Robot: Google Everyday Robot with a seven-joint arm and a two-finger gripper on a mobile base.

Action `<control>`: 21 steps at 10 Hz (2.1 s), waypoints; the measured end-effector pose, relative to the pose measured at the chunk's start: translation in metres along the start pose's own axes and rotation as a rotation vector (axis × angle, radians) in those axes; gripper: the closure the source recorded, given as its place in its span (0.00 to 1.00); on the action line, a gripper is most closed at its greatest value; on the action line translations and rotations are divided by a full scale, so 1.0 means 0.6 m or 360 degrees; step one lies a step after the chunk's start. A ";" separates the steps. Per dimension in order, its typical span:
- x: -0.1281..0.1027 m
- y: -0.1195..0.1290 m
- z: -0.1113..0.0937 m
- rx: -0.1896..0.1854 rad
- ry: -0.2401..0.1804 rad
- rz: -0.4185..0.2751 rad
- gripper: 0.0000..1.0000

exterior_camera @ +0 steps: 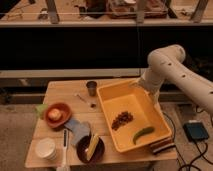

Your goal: Place grapes in table surface

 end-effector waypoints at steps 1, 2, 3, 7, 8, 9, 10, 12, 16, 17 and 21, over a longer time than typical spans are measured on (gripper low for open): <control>-0.008 -0.006 0.013 -0.0034 -0.0016 0.0097 0.20; -0.015 -0.010 0.023 -0.0061 -0.0026 0.0171 0.20; -0.019 -0.014 0.030 -0.0075 -0.0032 0.0221 0.20; -0.034 -0.011 0.029 -0.0092 -0.0029 0.0153 0.20; -0.047 -0.015 0.045 -0.0096 -0.0041 0.0136 0.20; -0.059 -0.017 0.068 -0.0104 -0.0054 0.0121 0.20; -0.074 -0.016 0.107 -0.0122 -0.0077 0.0106 0.20; -0.099 -0.012 0.179 -0.0165 -0.0122 0.0098 0.20; -0.109 0.001 0.295 -0.0264 -0.0203 0.0187 0.20; -0.108 0.003 0.308 -0.0275 -0.0236 0.0219 0.20; -0.129 0.004 0.366 -0.0356 -0.0351 0.0215 0.38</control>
